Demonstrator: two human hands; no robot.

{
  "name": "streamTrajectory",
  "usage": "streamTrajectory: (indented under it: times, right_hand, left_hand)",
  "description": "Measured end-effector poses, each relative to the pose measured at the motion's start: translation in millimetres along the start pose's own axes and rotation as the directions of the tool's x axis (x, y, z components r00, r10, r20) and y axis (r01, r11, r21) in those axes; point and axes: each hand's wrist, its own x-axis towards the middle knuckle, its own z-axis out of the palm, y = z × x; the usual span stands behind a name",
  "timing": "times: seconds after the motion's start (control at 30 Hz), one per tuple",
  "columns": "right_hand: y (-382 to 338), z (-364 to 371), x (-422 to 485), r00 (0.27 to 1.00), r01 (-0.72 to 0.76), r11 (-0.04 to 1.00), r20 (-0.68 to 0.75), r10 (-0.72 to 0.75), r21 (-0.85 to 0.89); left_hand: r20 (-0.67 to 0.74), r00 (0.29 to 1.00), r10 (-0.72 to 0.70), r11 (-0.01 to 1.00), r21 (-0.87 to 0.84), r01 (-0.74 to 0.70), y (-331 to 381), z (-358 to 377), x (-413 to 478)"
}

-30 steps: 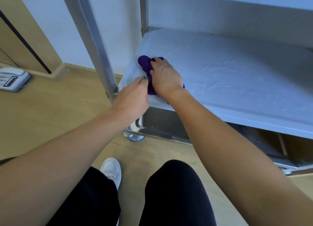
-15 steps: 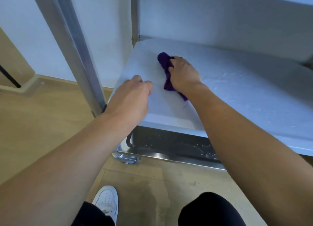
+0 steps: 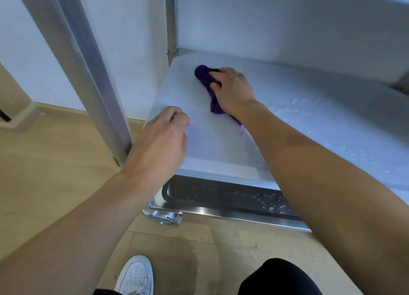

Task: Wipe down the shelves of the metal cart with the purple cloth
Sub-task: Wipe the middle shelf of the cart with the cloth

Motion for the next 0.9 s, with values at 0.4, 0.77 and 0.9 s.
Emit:
streamTrajectory:
  times: [0.4, 0.77, 0.9]
  right_hand:
    - [0.8, 2.1, -5.9, 0.967, 0.241, 0.962, 0.056, -0.249, 0.127]
    - [-18.6, 7.7, 1.6, 0.935, 0.315, 0.939, 0.125, -0.333, 0.14]
    - [-11.6, 7.1, 1.9, 0.933, 0.33, 0.926, 0.081, -0.349, 0.185]
  left_hand:
    - [0.075, 0.997, -0.027, 0.999, 0.048, 0.023, 7.1, 0.1, -3.0]
    - [0.153, 0.988, 0.029, 0.985, 0.164, -0.054, 3.4, -2.9, 6.4]
    - [0.187, 0.981, 0.048, 0.993, 0.1, -0.068, 1.5, 0.8, 5.5]
